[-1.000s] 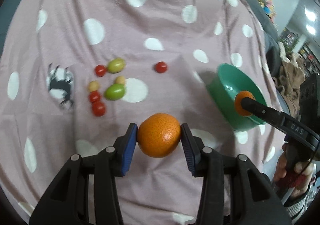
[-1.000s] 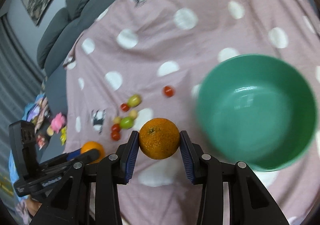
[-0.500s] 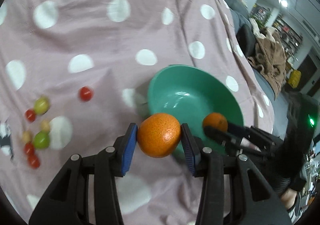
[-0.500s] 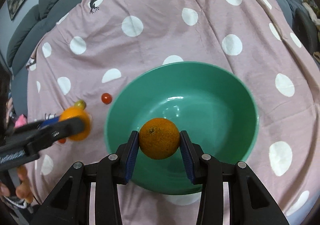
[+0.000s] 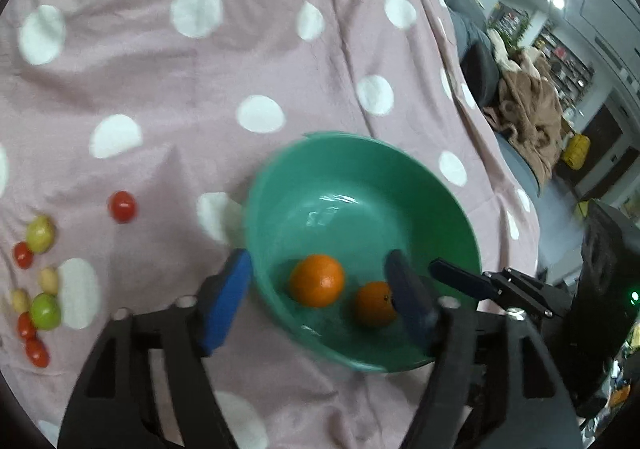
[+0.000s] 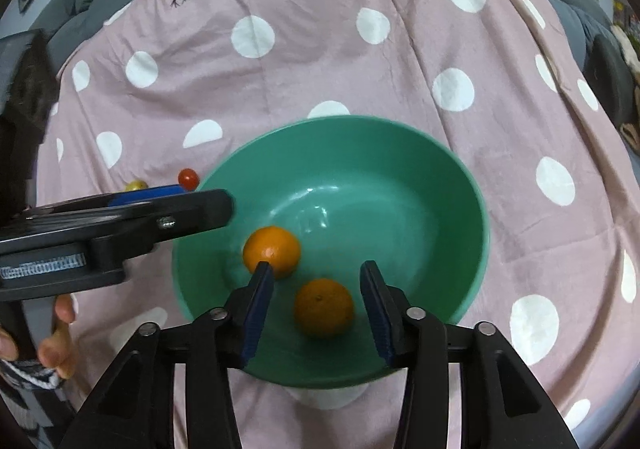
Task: Organize fruits
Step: 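Withdraw both tools from the bowl back toward the fruits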
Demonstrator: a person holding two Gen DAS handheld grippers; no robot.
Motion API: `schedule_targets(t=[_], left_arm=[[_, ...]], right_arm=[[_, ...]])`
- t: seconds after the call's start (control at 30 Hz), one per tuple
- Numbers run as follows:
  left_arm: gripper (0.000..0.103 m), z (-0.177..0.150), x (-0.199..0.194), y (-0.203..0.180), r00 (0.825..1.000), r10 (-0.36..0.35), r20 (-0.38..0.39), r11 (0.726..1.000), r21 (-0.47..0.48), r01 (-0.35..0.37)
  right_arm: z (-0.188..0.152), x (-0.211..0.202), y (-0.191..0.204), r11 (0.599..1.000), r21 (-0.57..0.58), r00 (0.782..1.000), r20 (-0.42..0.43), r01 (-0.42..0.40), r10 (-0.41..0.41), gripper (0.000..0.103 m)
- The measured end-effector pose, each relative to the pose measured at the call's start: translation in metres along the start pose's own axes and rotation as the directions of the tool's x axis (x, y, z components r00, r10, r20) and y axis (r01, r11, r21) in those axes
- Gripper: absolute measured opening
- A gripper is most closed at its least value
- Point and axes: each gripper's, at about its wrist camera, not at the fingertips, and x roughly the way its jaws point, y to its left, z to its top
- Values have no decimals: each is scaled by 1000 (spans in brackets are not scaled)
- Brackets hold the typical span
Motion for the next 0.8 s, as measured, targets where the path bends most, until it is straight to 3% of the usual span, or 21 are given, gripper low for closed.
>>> schedule_targets(t=[0.2,0.33,0.4,0.47,0.67,0.7,0.8], left_arm=[[78,-25,-41,45,996,76,38,993,-88,-72],[78,-54,-71,88,986,164,29,970,-185,-156],[78,-71,-87,109,980,199,24,952,-241,-187],[78,-87,-102,126,973,231,22,933,-289,-215],[78,-119,-135,156,960,279,21,887,-390,-249],[78,-123,-140,158,958,284,25,882,-400,-251],[78,-127,-145,161,954,297,32,875,-409,-259]], right_arm=[[7,13,21,995,-99,999,-29,-16,14,50],[14,36,41,959,-283,993,-113,-2,-32,50],[17,44,48,933,-359,988,-155,-37,-21,50],[23,49,52,905,-392,966,-249,-163,66,48],[19,43,53,885,-402,940,-326,-236,102,48],[17,40,51,887,-399,941,-323,-231,100,48],[18,34,44,911,-403,967,-254,-90,-16,48]])
